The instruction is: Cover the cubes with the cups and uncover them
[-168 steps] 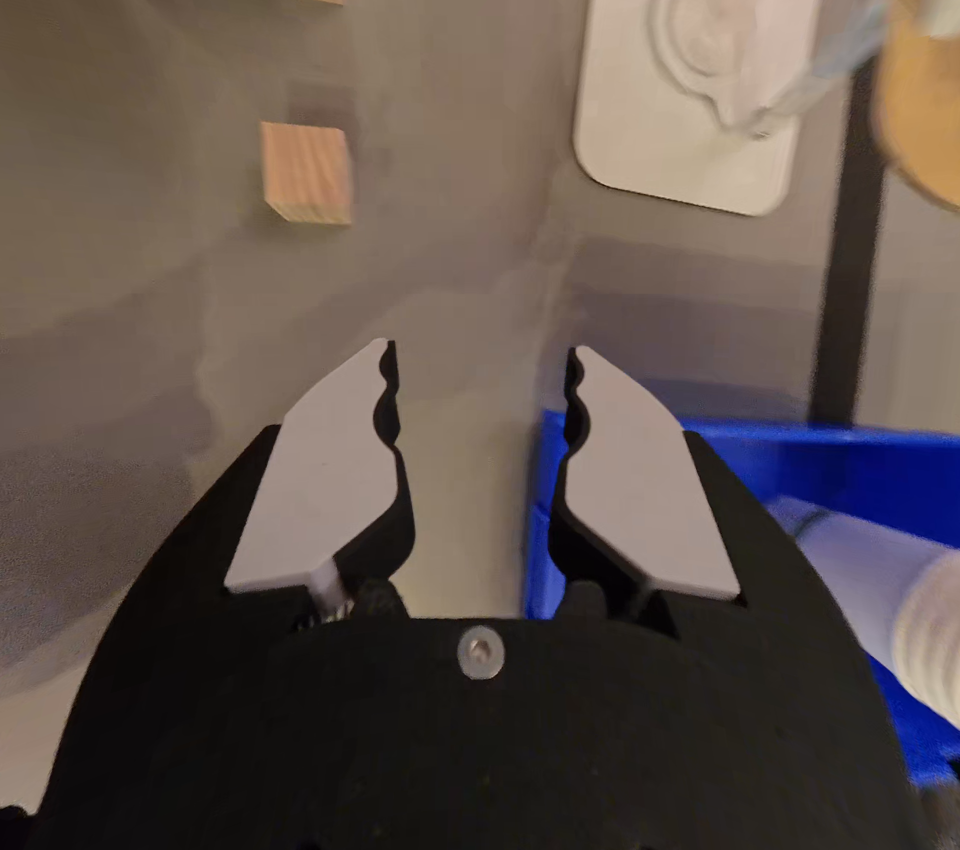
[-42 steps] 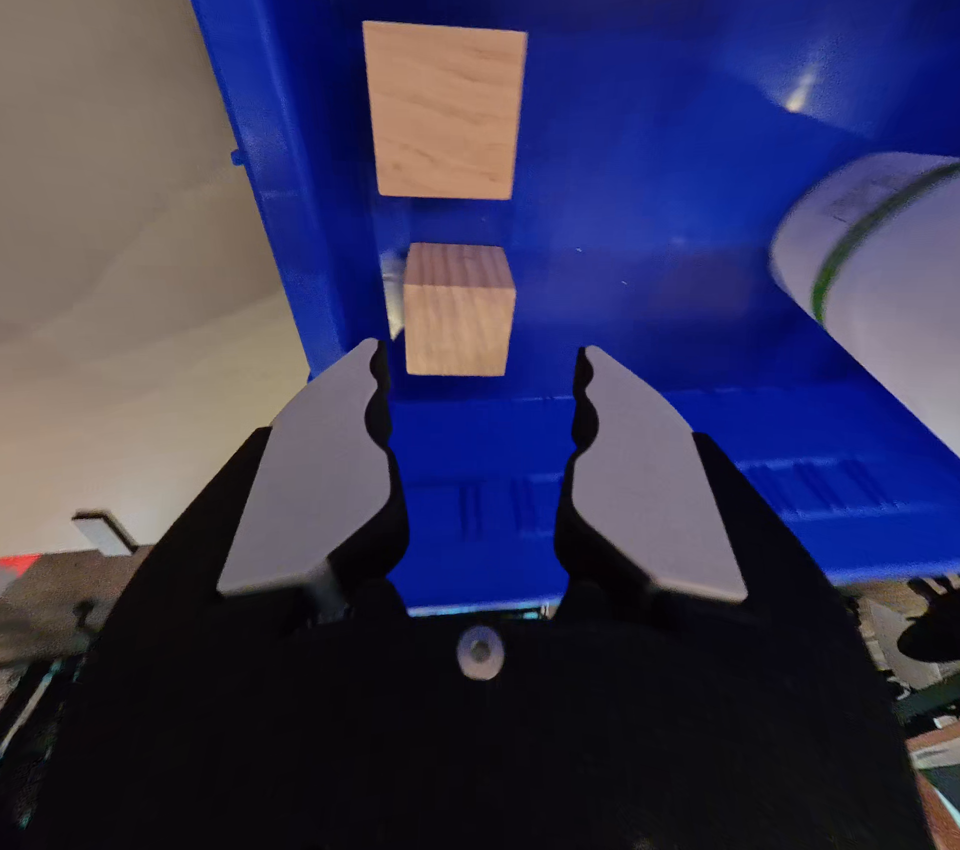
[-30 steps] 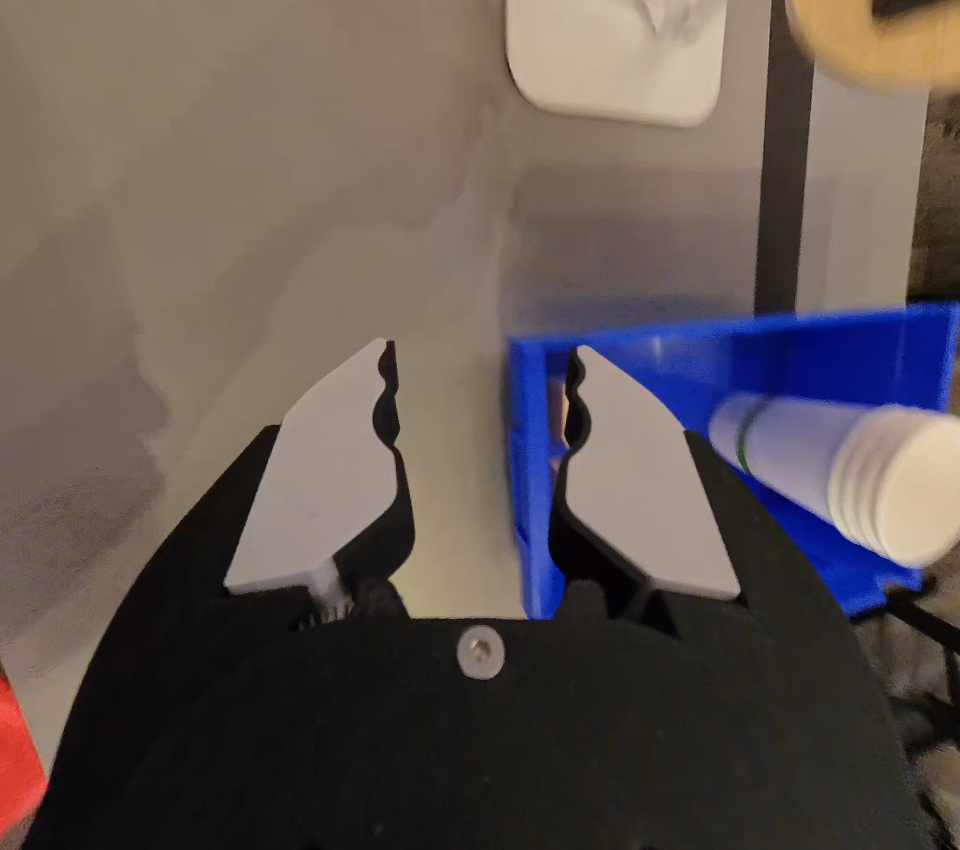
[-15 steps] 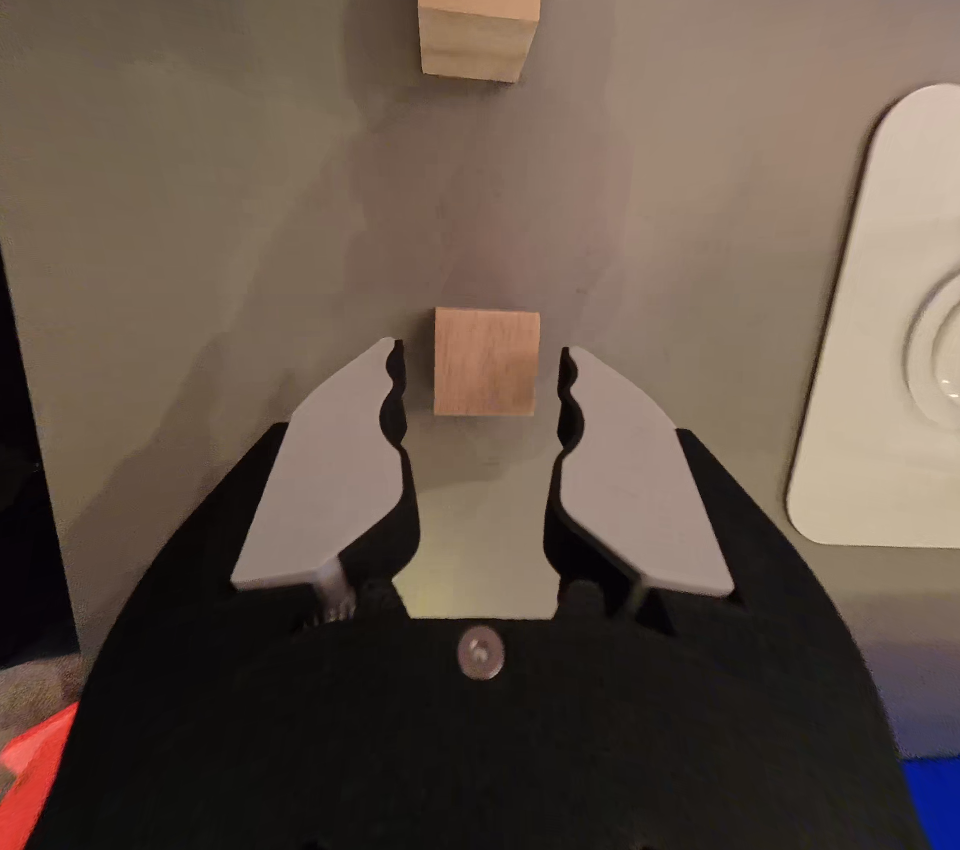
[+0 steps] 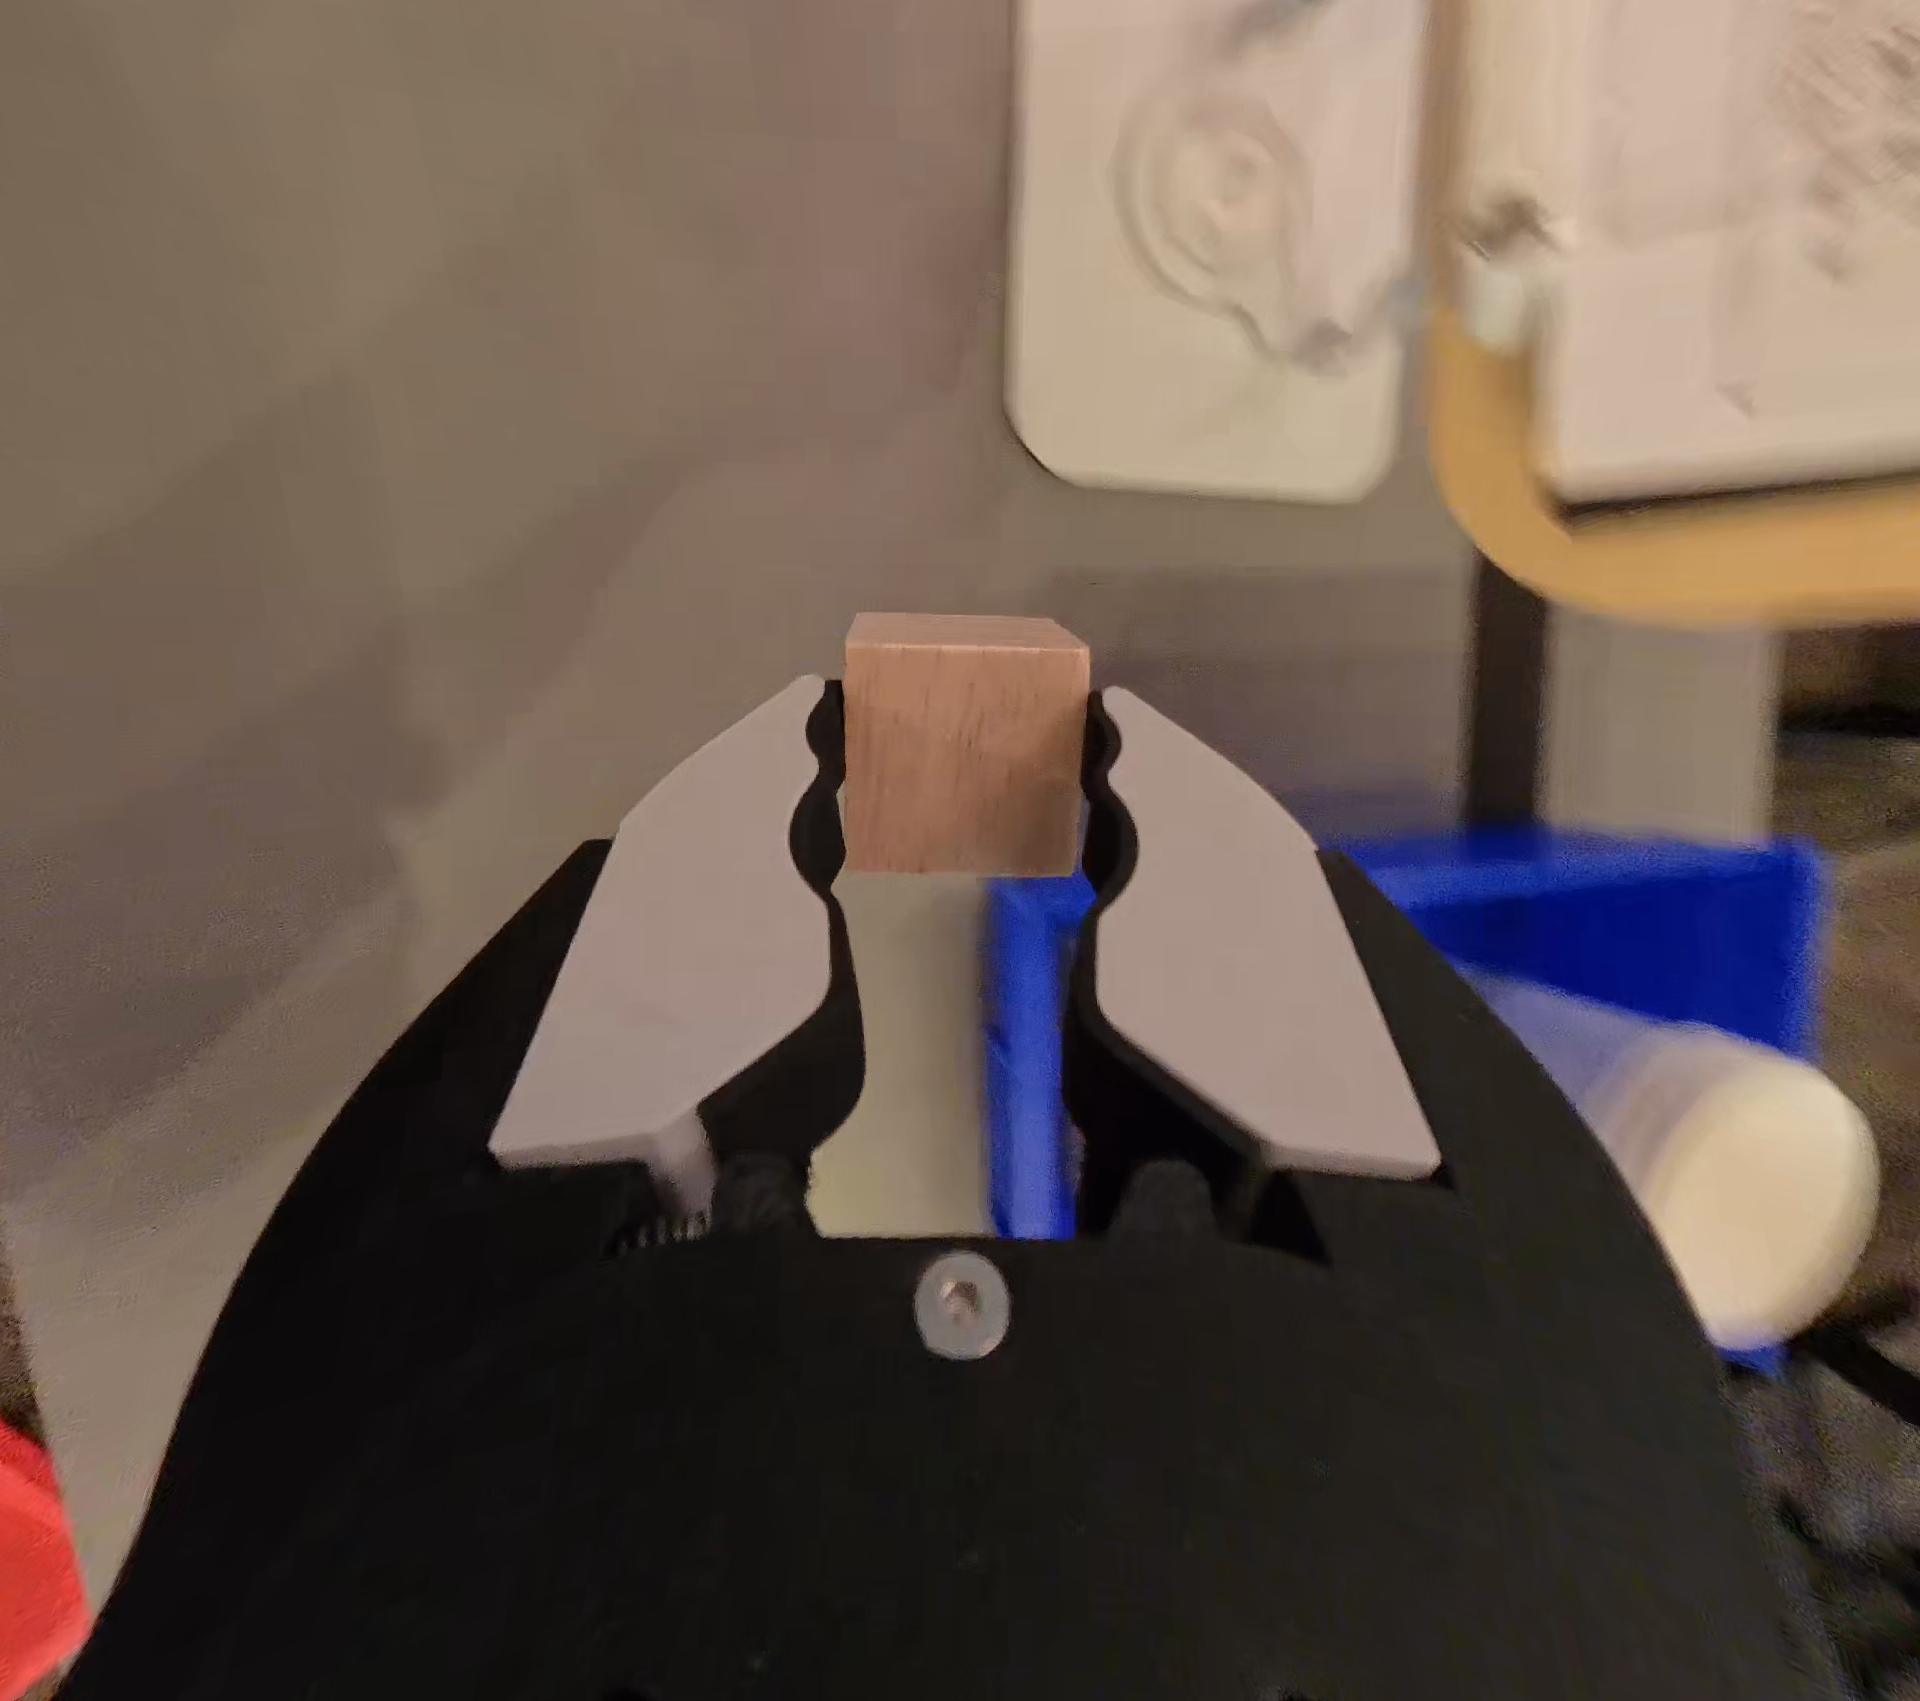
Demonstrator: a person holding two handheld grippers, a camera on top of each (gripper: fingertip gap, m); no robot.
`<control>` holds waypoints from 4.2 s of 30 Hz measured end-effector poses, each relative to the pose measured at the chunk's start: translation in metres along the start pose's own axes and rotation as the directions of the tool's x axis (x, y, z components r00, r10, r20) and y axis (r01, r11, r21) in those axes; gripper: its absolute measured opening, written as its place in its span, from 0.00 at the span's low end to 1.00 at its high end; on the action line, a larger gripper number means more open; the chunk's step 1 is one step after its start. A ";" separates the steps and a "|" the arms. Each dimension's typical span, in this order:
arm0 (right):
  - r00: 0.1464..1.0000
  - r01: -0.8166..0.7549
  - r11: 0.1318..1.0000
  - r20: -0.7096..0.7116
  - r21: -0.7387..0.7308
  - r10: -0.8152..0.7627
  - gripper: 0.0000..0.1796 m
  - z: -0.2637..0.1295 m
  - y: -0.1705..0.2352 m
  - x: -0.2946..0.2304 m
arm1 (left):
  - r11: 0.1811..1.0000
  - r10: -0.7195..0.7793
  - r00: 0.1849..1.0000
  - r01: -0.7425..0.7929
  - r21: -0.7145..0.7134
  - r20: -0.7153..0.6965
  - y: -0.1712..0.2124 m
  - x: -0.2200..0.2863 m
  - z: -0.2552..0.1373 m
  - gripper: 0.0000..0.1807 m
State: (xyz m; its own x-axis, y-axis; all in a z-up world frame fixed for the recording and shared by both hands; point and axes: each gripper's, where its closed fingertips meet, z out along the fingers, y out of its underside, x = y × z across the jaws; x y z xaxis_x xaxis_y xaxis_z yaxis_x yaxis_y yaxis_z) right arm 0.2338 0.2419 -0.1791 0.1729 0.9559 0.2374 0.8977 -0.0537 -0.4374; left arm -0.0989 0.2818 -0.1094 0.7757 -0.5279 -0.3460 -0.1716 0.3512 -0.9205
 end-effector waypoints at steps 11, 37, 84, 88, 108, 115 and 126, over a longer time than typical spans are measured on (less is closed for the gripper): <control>1.000 0.013 0.963 0.015 -0.268 -0.009 0.25 0.023 0.141 0.110 | 0.997 -0.030 1.000 0.029 -0.069 -0.007 0.027 0.005 0.013 0.00; 1.000 0.011 0.975 0.011 -0.223 -0.009 0.31 0.058 0.165 0.130 | 0.992 -0.015 0.999 0.010 -0.126 -0.035 0.042 0.014 0.022 0.00; 0.971 -0.182 0.911 -0.077 0.371 0.226 0.25 0.057 -0.109 -0.014 | 0.990 -0.129 0.992 0.129 0.052 0.006 0.003 -0.011 -0.004 0.00; 0.844 -0.362 0.864 -0.269 0.350 0.463 0.25 -0.015 -0.017 0.058 | 0.990 -0.135 0.991 0.135 0.042 0.001 0.007 -0.008 -0.001 0.00; 0.197 -0.860 0.366 -0.431 0.355 0.881 0.25 0.032 0.229 0.148 | 0.989 -0.149 0.989 0.149 0.021 -0.006 0.014 -0.007 0.002 0.00; 0.126 -0.905 0.283 -0.435 0.318 0.892 0.25 0.049 0.249 0.149 | 0.987 -0.158 0.987 0.158 0.026 -0.008 0.013 -0.008 0.001 0.00; 0.108 -0.947 0.222 -0.420 0.234 0.901 0.25 0.072 0.257 0.143 | 0.987 -0.159 0.987 0.159 0.026 -0.015 0.012 -0.006 0.002 0.00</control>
State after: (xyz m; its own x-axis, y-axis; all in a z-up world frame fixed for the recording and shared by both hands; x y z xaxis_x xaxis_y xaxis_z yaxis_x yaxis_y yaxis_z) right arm 0.4604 0.3856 -0.3205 0.9978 -0.0667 -0.0044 -0.0590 -0.8493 -0.5247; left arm -0.1050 0.2908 -0.1184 0.7841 -0.5881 -0.1983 -0.0303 0.2829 -0.9587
